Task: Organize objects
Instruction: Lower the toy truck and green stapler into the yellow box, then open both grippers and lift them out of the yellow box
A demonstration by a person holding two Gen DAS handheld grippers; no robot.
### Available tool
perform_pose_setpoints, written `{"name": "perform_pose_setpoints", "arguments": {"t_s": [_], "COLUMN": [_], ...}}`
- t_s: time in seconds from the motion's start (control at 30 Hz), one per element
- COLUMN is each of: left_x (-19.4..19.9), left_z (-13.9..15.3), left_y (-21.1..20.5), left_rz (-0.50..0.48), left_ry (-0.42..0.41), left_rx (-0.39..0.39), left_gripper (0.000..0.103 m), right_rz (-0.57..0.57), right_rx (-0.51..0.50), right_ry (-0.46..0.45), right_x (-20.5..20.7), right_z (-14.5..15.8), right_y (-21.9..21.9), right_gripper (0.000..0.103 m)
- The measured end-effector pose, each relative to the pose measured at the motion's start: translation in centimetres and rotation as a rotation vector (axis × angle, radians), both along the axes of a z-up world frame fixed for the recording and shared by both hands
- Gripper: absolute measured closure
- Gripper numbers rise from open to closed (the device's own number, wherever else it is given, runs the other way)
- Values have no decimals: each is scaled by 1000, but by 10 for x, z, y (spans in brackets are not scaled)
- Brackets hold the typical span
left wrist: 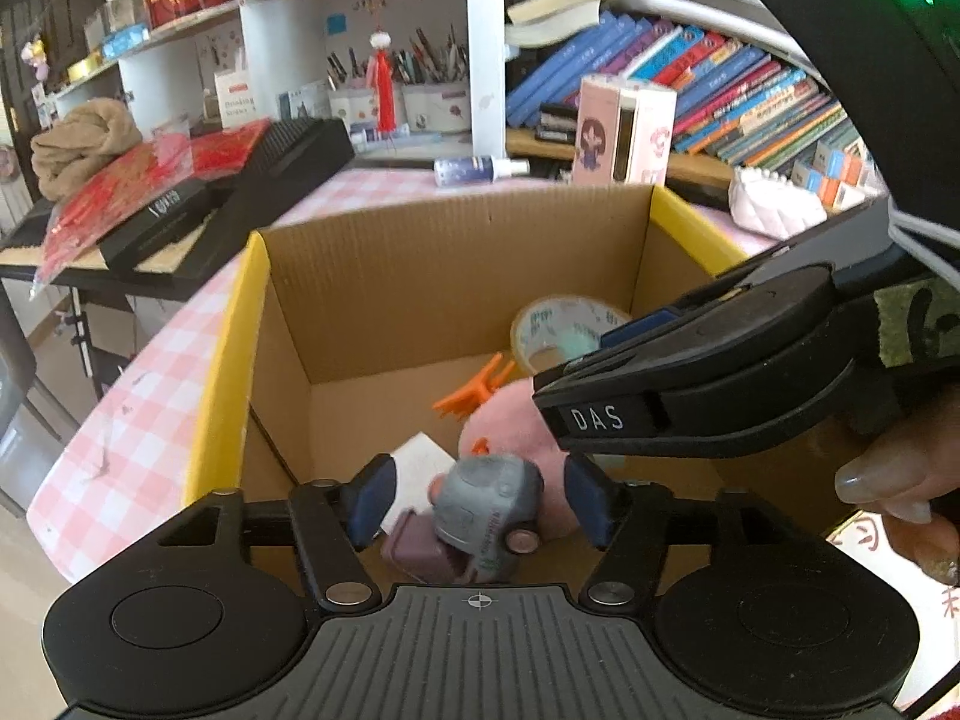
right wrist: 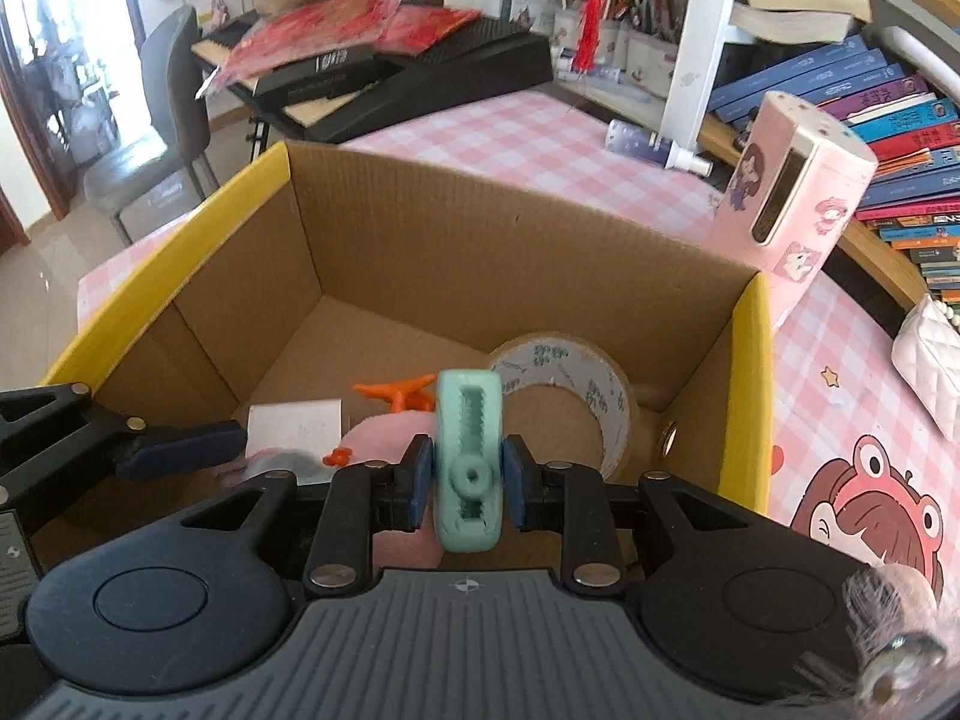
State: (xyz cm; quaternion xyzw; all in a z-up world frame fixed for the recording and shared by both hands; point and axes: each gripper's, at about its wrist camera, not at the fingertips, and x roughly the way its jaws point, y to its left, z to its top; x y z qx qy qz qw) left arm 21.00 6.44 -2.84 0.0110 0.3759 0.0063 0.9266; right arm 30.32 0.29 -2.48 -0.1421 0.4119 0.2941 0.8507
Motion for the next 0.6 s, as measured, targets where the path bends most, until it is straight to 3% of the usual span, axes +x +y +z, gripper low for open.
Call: {"name": "perform_pose_setpoints", "arguments": {"t_s": [0.23, 0.6], "left_x": [-20, -59], "left_z": [16, 37], "left_y": [2, 12], "left_rz": [9, 52], "left_ry": [-75, -170], "left_rx": [-4, -29], "left_gripper": [27, 20], "right_rz": [-56, -202], "right_rx": [70, 128], "right_ry": [-93, -248], "right_x": [-19, -65], "right_z": [24, 56], "right_y": [-16, -53], "right_gripper": [57, 54]}}
